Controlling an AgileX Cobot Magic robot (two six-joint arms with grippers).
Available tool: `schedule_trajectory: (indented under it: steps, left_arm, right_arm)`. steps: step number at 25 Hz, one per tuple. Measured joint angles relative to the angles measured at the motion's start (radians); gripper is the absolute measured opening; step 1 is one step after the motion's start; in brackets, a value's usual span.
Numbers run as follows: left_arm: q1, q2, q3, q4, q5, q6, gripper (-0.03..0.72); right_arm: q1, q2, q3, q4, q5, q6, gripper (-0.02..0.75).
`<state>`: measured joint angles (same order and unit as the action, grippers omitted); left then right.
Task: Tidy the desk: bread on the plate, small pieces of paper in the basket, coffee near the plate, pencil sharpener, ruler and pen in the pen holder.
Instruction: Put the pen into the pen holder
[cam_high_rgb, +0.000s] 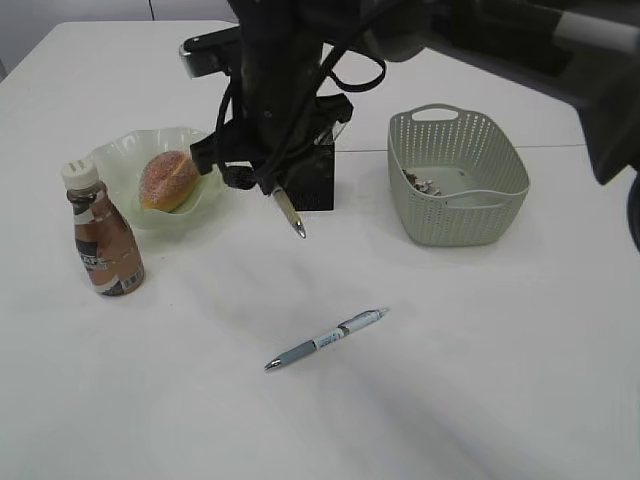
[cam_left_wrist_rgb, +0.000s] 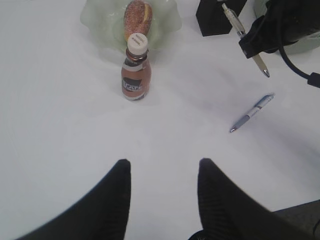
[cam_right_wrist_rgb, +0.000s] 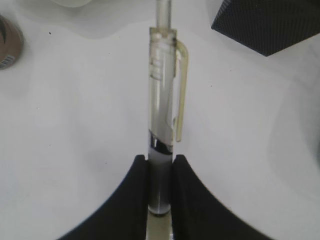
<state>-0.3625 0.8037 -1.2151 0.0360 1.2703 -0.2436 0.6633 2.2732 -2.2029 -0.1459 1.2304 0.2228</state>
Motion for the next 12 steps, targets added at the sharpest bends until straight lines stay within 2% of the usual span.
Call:
schedule_trajectory:
  steps: [5,12]
  left_arm:
    - [0.000,0.000,0.000,-0.004,0.000,0.000,0.317]
    - [0.000,0.000,0.000,-0.004,0.000,0.000,0.316]
  right_arm:
    - [0.000,-0.056,0.000,-0.024,0.013,-0.095,0.090]
    - [0.000,-0.173,0.000,-0.091,-0.010,-0.116,0.089]
